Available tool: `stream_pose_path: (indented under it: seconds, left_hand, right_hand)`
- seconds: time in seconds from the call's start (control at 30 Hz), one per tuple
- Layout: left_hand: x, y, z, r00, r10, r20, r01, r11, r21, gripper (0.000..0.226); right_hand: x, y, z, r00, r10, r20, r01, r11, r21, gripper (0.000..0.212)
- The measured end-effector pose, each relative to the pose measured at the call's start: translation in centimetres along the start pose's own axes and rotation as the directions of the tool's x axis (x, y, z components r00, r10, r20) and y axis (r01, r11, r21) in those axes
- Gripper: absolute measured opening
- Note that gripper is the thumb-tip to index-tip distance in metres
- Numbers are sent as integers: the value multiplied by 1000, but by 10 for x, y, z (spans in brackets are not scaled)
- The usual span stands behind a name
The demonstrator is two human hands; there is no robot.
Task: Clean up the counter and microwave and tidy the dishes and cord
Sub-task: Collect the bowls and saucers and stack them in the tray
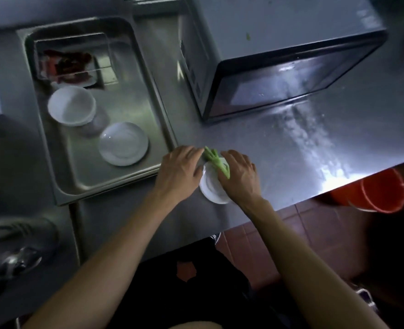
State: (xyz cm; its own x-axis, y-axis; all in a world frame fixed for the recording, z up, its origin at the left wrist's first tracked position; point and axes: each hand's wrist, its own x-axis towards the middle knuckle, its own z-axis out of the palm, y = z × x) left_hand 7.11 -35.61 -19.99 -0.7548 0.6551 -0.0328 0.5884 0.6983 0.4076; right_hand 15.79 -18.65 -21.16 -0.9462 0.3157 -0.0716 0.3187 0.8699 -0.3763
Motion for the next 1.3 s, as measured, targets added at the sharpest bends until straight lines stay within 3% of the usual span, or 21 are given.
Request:
stream_pose_path:
  seconds: [0.13,0.23,0.33,0.53,0.87,1.13,1.3]
  left_hand:
    - [-12,21,26,998,19,53,-23,996,90,45]
    - [-23,27,40,999,50,-11,-48,989,139,42]
    - [-29,30,51,994,84,-75,-73,988,136,36]
    - [-34,34,64,995,75,-67,-67,992,109,33]
    - [-23,37,83,997,66,44,-68,997,49,43]
    - [11,66,98,945,12,326,-103,960,262,99]
    - [24,76,108,913,-48,405,-78,954,288,113]
  right_hand:
    - [-13,30,14,997,24,77,-24,1000,-3,43]
    - [-18,37,26,994,25,107,-28,999,30,48]
    - [-18,38,34,995,14,99,-20,998,54,49]
    - [-11,39,38,994,30,106,-38,997,70,46]
    - [-14,52,25,995,82,55,-90,981,174,46]
    - [-23,95,-4,986,154,-60,-139,969,203,37]
    - [-31,110,-8,982,154,-113,-134,977,167,39]
